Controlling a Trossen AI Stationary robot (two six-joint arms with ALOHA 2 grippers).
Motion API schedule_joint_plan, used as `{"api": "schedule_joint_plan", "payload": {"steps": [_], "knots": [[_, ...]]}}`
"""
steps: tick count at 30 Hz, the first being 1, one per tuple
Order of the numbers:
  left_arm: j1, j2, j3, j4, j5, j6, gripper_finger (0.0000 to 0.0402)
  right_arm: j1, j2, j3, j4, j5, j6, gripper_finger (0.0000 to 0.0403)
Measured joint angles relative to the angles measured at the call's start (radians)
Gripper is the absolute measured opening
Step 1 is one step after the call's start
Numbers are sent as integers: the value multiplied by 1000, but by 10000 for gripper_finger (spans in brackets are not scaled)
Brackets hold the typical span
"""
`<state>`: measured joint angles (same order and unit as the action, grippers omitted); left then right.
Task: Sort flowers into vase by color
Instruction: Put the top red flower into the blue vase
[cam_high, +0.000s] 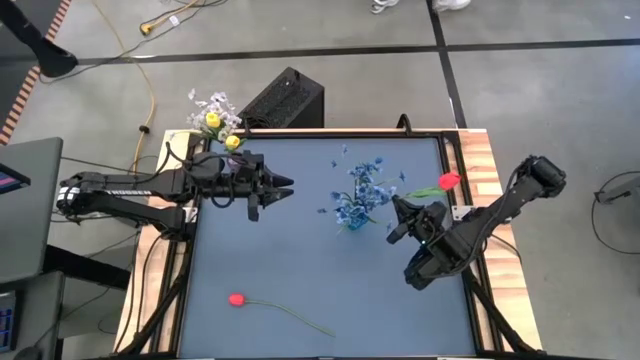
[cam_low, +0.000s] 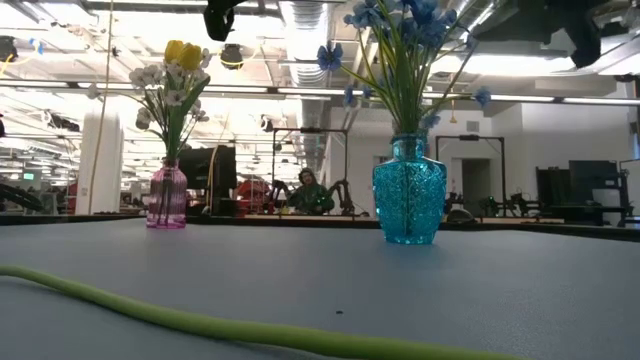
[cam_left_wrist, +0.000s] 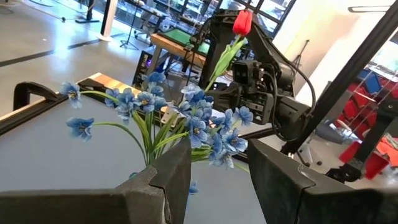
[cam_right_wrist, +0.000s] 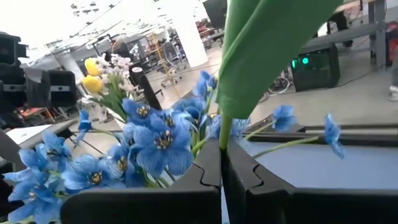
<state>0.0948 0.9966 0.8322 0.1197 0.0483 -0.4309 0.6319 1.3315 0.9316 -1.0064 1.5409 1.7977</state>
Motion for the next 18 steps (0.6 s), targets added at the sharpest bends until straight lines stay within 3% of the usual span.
{"api": "schedule_joint_plan", "payload": {"steps": [4, 11, 18], "knots": [[0, 0, 0, -4, 0, 0, 146, 0, 0, -9, 38, -24, -18, 23], [16, 0, 0, -4, 0, 0, 146, -19, 0, -9, 135, -121, -189, 23], [21, 0, 0, -2, 0, -6, 146, -53, -4, -9, 209, -151, -340, 23]]}}
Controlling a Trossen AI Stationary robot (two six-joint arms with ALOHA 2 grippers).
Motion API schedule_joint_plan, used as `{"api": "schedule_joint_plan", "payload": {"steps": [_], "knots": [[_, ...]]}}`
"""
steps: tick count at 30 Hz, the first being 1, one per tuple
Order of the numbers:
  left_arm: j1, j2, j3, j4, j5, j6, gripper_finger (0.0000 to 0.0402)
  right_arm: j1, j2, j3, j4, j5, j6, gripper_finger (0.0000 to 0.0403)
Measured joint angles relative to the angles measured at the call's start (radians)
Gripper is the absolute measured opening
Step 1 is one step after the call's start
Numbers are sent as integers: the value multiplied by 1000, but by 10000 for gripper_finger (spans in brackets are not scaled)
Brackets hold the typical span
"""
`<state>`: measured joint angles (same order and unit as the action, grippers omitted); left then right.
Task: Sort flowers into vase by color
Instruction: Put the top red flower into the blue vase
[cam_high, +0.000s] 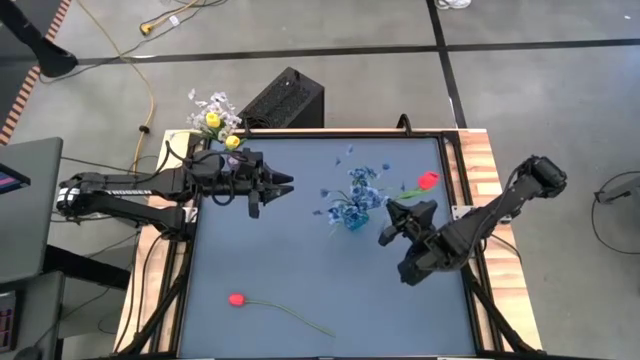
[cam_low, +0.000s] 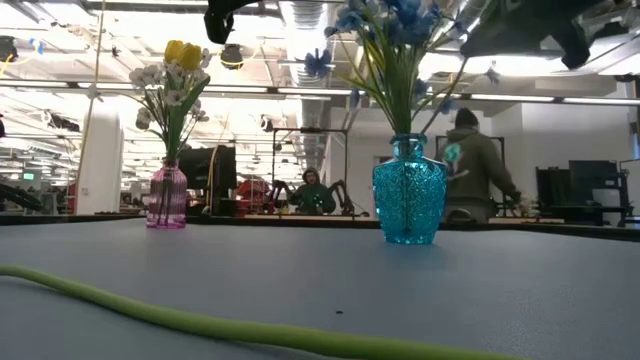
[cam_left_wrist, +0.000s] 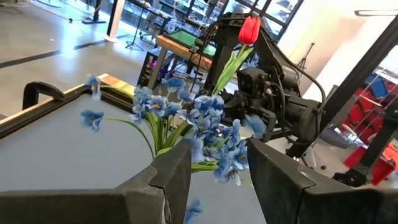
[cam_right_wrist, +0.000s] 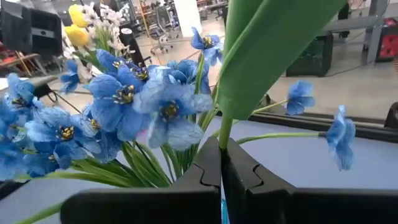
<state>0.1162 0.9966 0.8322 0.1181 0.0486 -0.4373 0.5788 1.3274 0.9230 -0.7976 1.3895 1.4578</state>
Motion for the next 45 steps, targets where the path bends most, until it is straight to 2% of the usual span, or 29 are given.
{"api": "schedule_joint_plan", "payload": {"steps": [4, 9, 16, 23, 29, 34, 41, 45], "knots": [[0, 0, 0, 0, 0, -9, 146, -17, -1, 18, 28, -11, -94, 23], [0, 0, 0, 4, 0, -9, 146, -61, -1, 46, 68, -84, -265, 23], [0, 0, 0, 5, 0, 6, 146, -155, -1, 63, 232, -264, -570, 23], [0, 0, 0, 4, 0, 6, 146, -236, -1, 63, 376, -408, -746, 29], [0, 0, 0, 1, 0, 11, 146, -269, 2, 63, 383, -467, -775, 26], [0, 0, 0, -2, 0, 14, 146, -272, 2, 45, 350, -473, -690, 29], [0, 0, 0, -3, 0, 27, 146, -265, 4, -103, 610, -496, -694, 25], [0, 0, 0, -4, -3, 34, 146, -269, 4, -115, 638, -531, -727, 29]]}}
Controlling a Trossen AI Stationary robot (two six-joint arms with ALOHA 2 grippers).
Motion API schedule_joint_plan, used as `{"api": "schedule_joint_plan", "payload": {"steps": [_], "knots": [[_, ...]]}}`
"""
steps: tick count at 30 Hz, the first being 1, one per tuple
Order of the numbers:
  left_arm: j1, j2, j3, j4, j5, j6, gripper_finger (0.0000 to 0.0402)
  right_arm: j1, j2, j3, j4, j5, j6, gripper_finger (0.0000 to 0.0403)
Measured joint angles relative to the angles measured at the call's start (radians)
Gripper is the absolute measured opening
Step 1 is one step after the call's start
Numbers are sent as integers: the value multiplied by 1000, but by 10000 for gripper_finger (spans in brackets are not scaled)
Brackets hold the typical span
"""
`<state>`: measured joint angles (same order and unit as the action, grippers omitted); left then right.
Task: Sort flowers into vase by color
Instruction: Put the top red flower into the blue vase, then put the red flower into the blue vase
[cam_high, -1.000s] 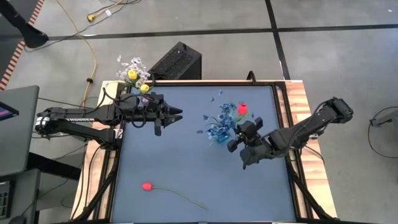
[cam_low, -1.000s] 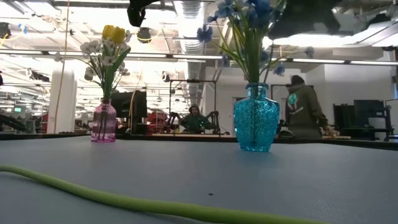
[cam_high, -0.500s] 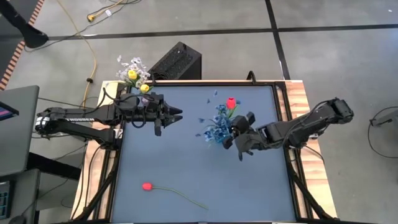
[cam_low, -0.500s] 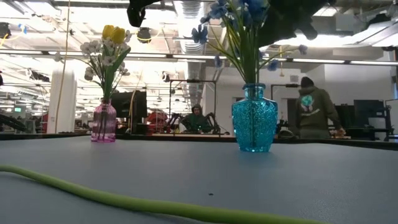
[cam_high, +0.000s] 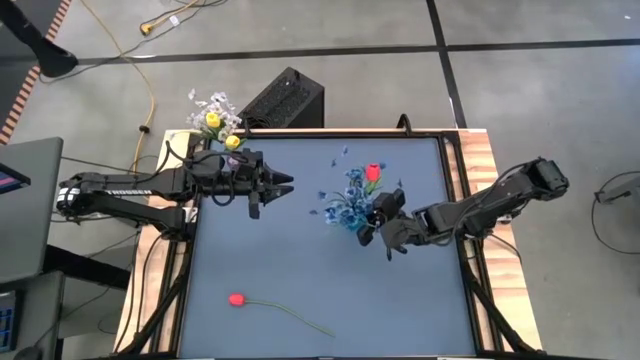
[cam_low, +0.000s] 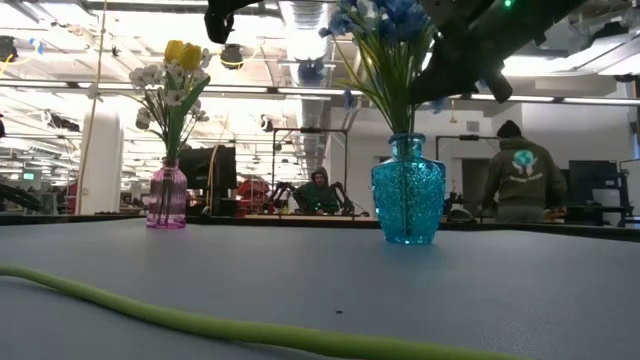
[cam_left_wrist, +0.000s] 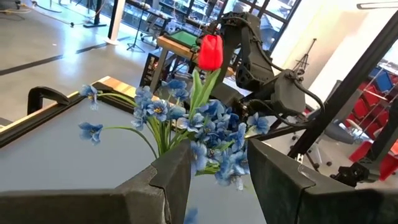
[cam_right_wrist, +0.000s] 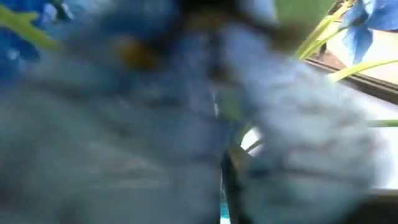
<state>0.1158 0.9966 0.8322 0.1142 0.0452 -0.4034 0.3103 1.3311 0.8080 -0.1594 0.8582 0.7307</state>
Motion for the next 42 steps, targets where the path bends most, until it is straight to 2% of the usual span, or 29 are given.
{"api": "schedule_joint_plan", "payload": {"steps": [8, 16, 22, 30, 38, 42], "knots": [[0, 0, 0, 0, -1, 0, 146, -25, -1, -34, 26, -63, -1, 41], [0, 0, 0, 0, -2, 0, 146, -46, -3, -34, 26, -82, -6, 94], [0, 0, 0, 0, 0, 11, 146, -45, -3, 2, -18, -105, -20, 156], [0, 0, 0, 0, 0, 40, 146, -52, -4, 115, -214, -183, -32, 238], [0, 0, 0, -4, 1, 51, 146, -55, -4, 261, -512, -222, -1, 244], [0, 0, 0, -17, 3, 60, 146, -72, -4, 315, -624, -314, 2, 244]]}}
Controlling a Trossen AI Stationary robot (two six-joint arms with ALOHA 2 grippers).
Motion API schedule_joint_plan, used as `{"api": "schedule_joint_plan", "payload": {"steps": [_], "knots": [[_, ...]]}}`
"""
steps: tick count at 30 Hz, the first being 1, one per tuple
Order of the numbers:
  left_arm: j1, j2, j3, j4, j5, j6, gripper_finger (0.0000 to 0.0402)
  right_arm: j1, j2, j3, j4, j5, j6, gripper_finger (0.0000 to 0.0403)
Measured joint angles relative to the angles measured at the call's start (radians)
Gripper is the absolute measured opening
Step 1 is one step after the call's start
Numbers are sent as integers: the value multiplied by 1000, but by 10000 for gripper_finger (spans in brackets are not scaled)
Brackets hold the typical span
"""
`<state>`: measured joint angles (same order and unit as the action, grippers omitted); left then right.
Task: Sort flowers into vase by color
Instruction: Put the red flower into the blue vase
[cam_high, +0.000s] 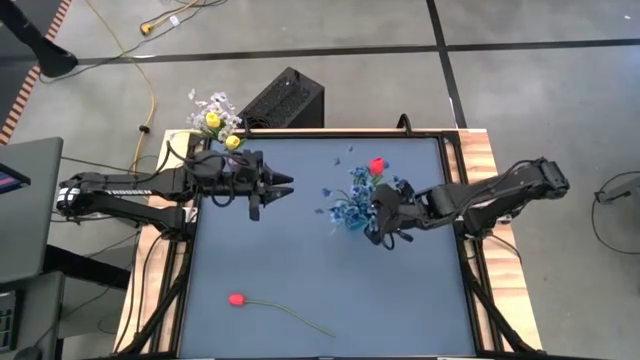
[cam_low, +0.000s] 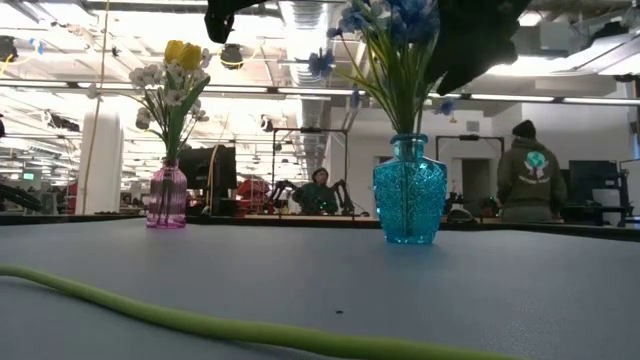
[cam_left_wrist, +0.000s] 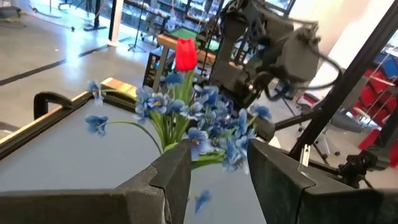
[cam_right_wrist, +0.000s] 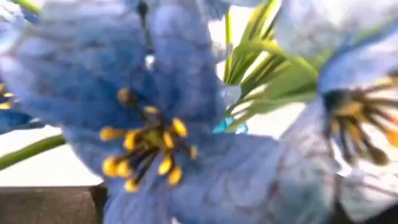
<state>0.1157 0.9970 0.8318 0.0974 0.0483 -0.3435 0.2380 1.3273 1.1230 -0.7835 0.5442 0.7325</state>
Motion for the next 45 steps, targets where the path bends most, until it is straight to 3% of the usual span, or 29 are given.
{"api": "schedule_joint_plan", "payload": {"steps": [6, 11, 16, 25, 29, 37, 41, 45], "knots": [[0, 0, 0, -69, 53, 28, 146, -20, 0, 57, -50, -174, -6, 244], [-17, 0, 8, -137, 182, 84, 146, -25, 0, 127, -66, -350, 11, 244], [-67, 0, 21, -262, 206, 201, 146, 13, 0, 222, -92, -416, 113, 243], [-218, 61, 23, -292, 197, 280, 146, 197, -1, 352, -99, -418, 376, 243], [-323, 128, 23, -322, 145, 264, 146, 290, 0, 358, -101, -387, 434, 243], [-566, 289, 23, -233, 52, 90, 146, 505, 31, 358, -77, -243, 423, 243], [-707, 406, 23, -221, -58, 22, 146, 615, 83, 359, -32, -197, 423, 243], [-793, 515, 23, -237, -254, -50, 146, 686, 136, 359, -31, -165, 469, 243]]}}
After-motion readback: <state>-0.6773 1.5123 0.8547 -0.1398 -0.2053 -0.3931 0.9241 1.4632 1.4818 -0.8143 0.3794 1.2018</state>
